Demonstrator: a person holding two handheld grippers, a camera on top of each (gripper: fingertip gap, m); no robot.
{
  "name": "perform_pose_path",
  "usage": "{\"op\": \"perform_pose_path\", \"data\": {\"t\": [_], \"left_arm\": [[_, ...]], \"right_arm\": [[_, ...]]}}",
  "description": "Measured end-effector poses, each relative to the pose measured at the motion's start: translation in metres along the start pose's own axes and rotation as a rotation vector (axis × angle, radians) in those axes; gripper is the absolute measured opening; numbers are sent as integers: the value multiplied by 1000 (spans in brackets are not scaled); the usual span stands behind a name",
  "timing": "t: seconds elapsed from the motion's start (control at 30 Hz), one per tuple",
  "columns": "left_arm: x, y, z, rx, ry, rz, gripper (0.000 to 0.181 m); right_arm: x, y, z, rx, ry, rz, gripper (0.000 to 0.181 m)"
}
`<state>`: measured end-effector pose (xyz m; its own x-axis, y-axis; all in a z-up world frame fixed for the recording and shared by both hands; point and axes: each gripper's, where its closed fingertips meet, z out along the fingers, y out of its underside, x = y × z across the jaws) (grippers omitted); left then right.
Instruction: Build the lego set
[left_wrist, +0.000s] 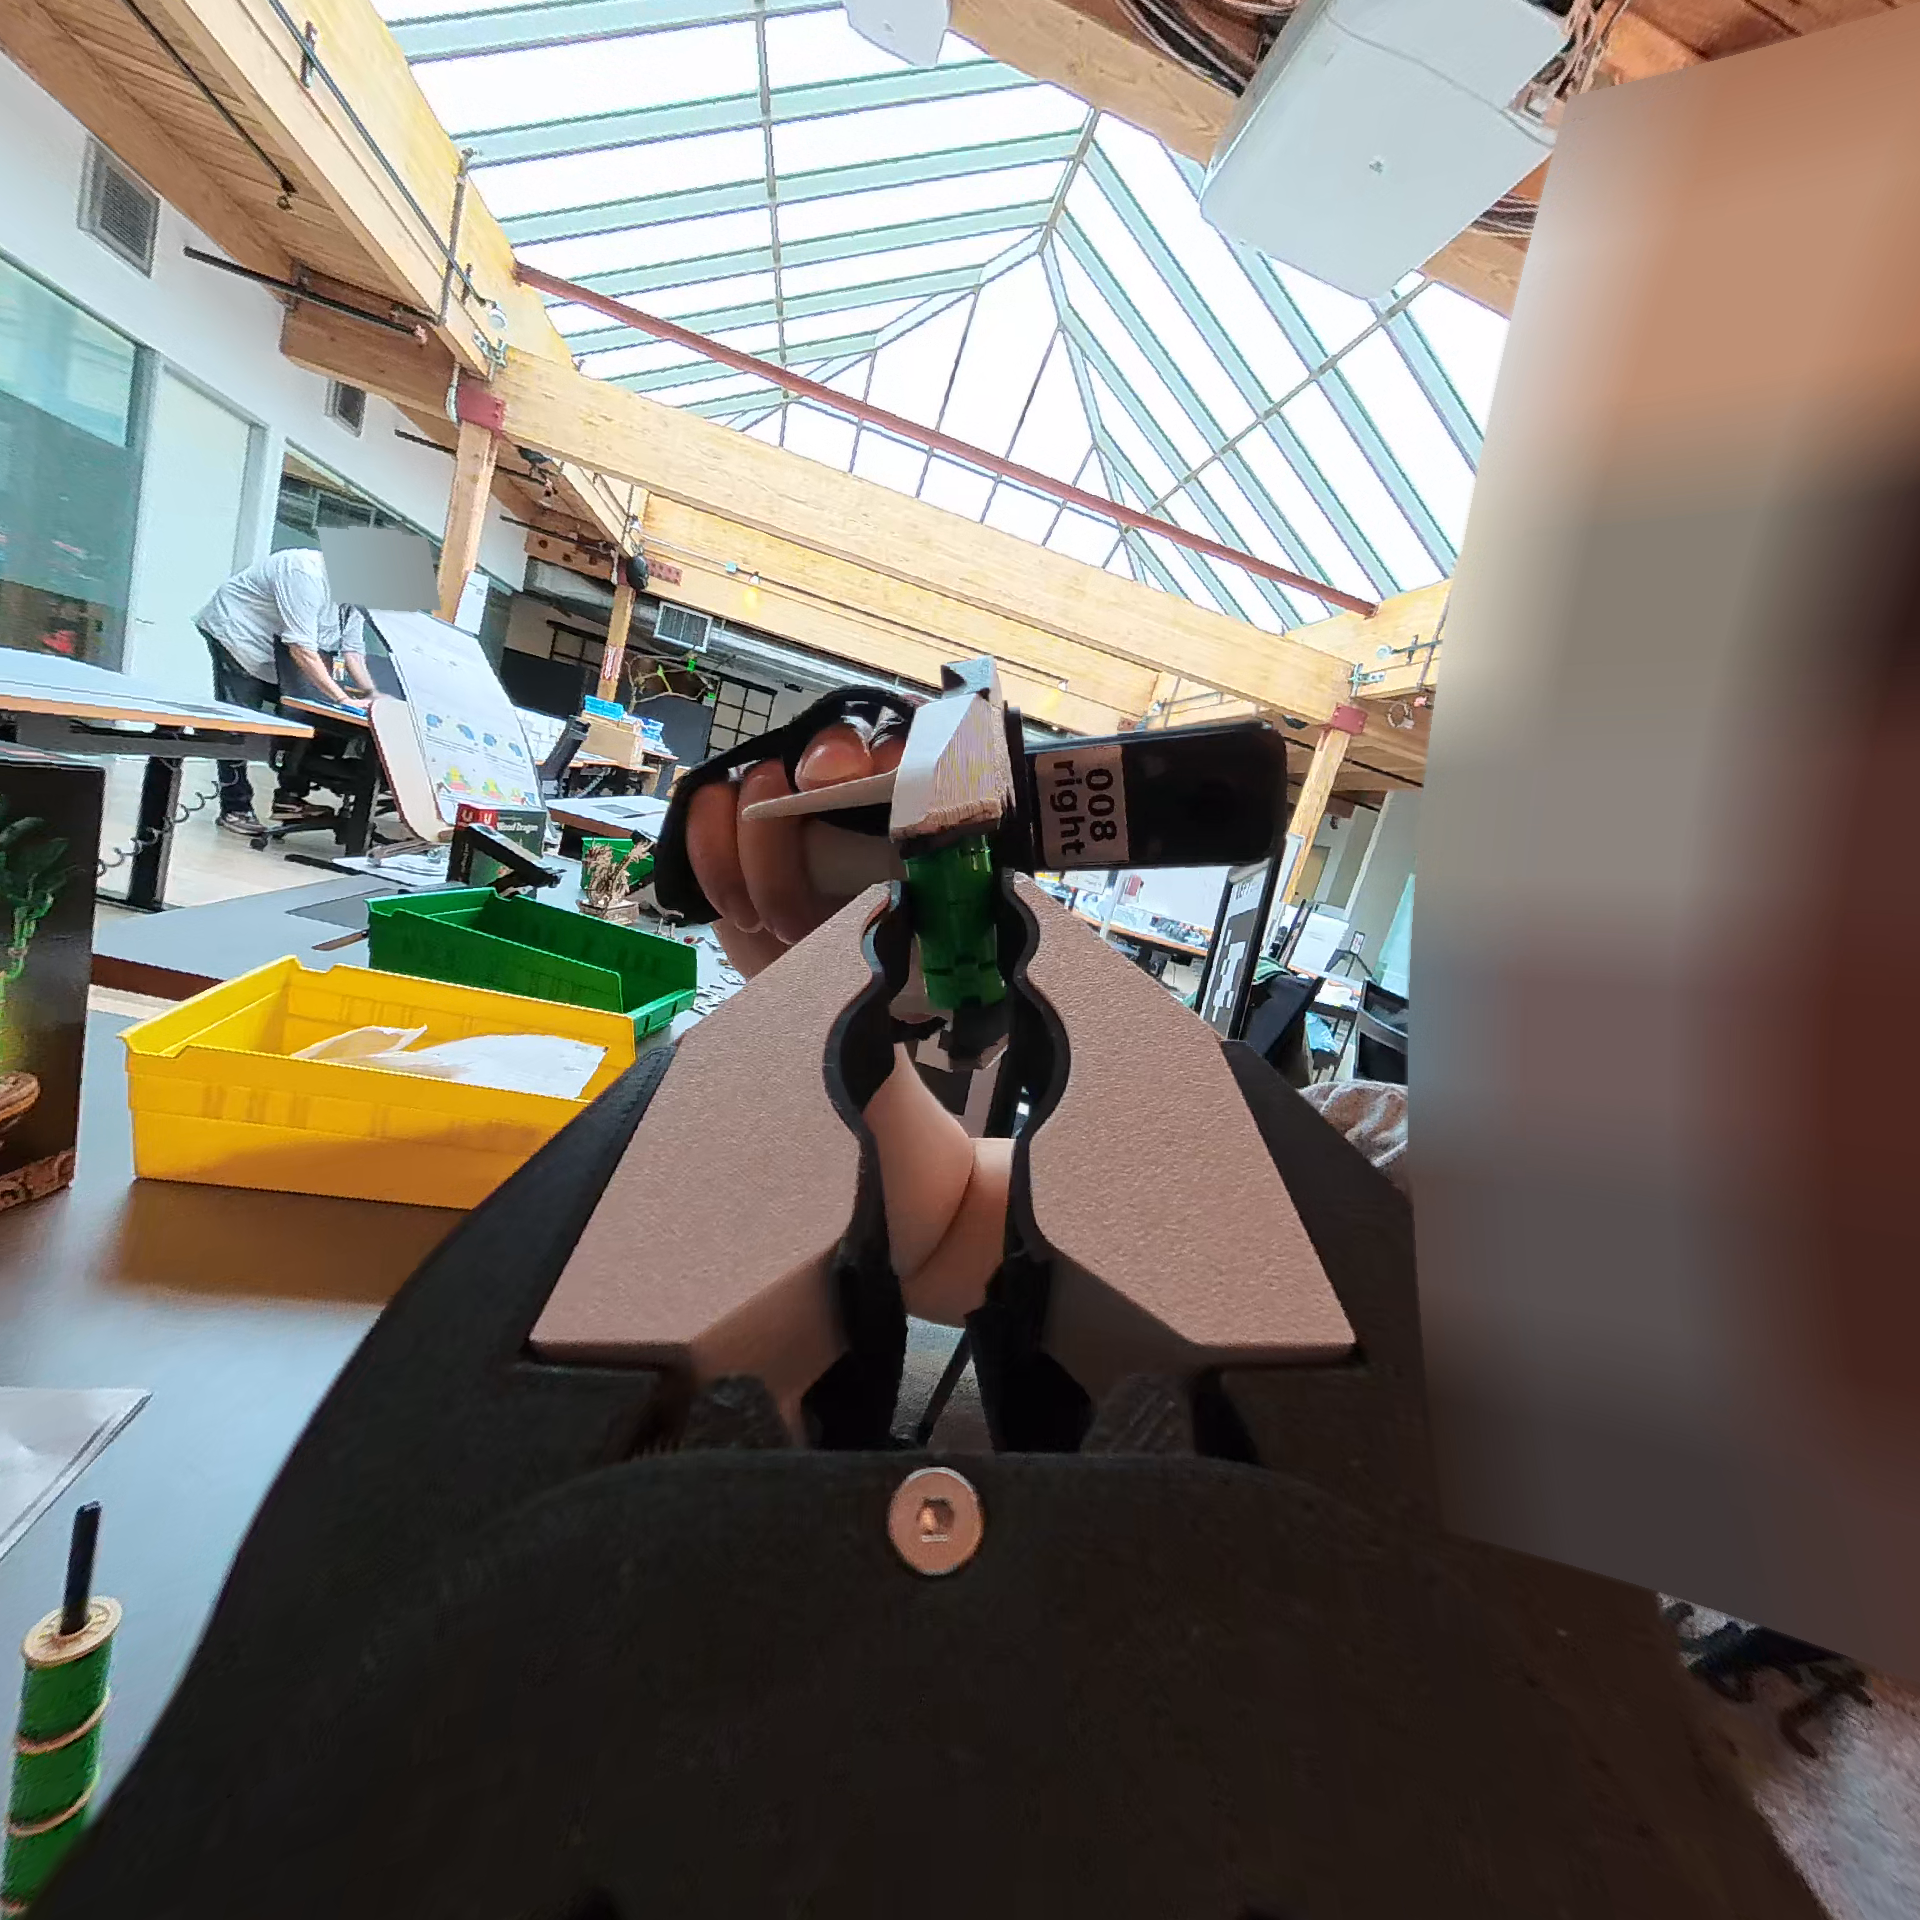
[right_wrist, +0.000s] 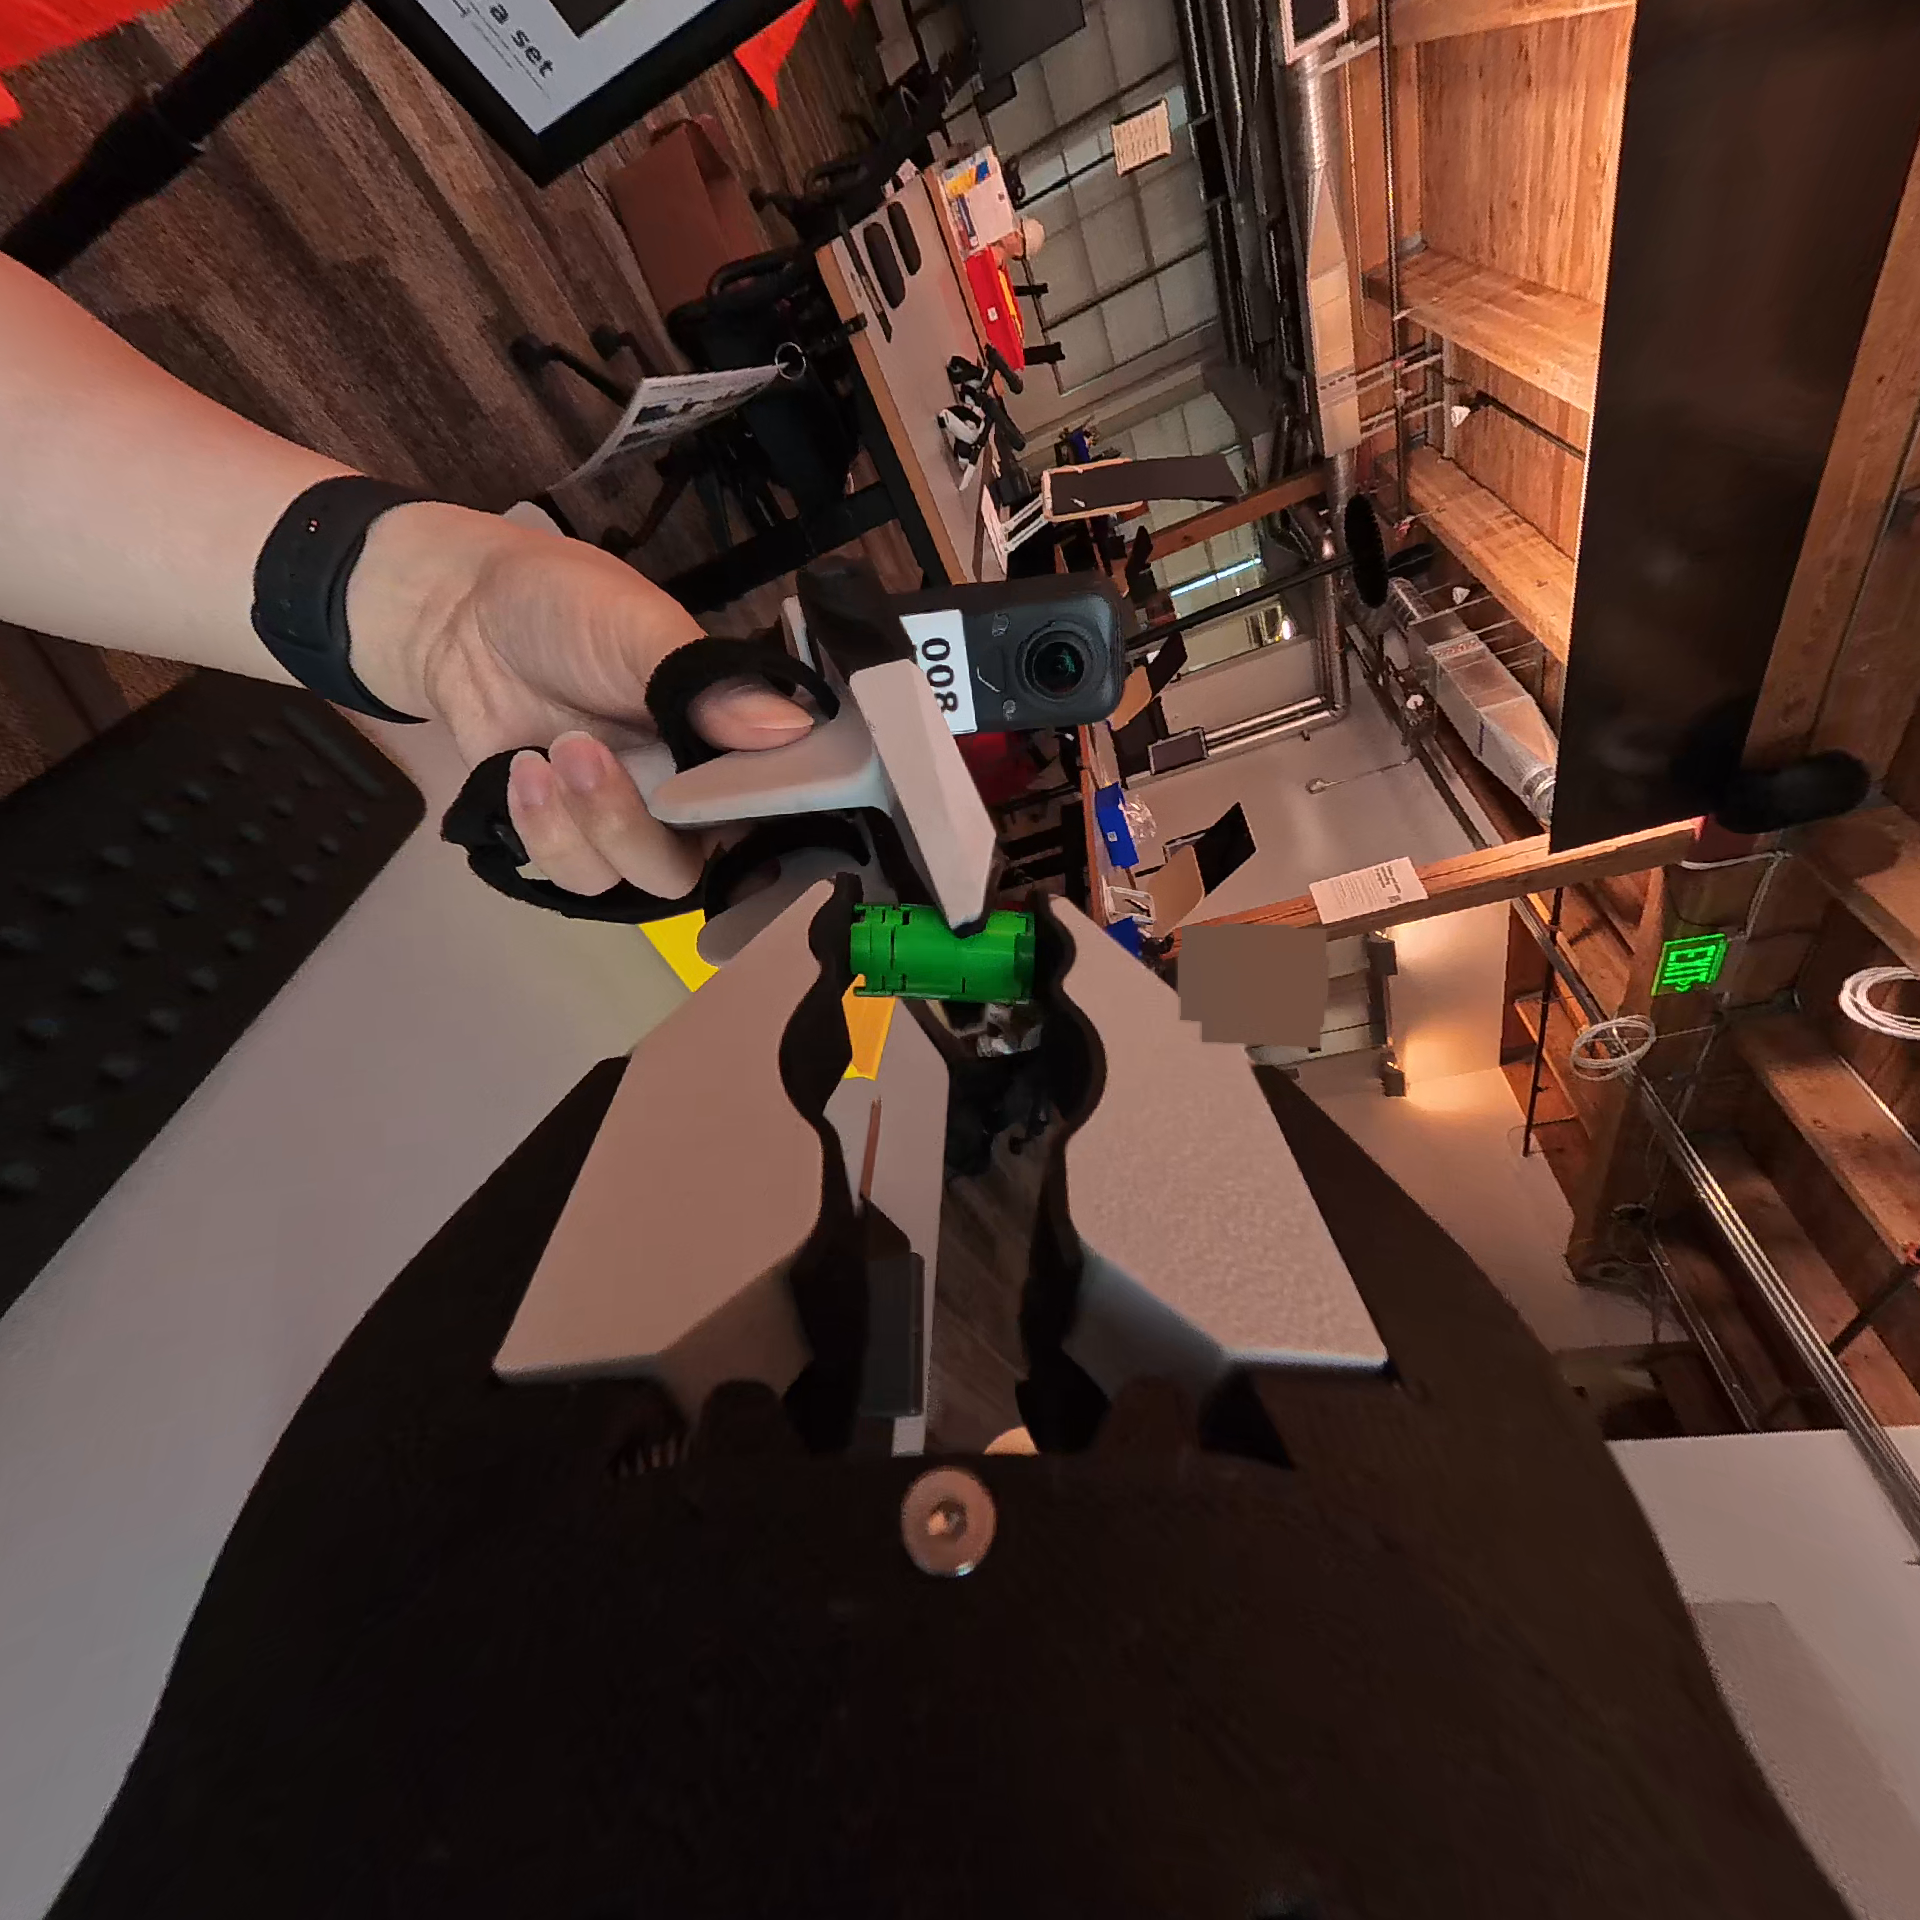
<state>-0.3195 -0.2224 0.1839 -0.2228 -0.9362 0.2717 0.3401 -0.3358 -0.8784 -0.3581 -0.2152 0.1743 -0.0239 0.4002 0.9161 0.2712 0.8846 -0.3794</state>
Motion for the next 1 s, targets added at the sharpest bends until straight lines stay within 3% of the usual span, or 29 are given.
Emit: {"op": "perform_pose_path", "data": {"t": [0.47, 1.0], "left_arm": [[-5, 6, 3, 13, -40, 1, 14], [-10, 5, 0, 17, -61, -16, 14]], "right_arm": [[-5, 6, -3, 10, -28, -11, 31], [-3, 12, 1, -85, 15, -81, 30]]}}
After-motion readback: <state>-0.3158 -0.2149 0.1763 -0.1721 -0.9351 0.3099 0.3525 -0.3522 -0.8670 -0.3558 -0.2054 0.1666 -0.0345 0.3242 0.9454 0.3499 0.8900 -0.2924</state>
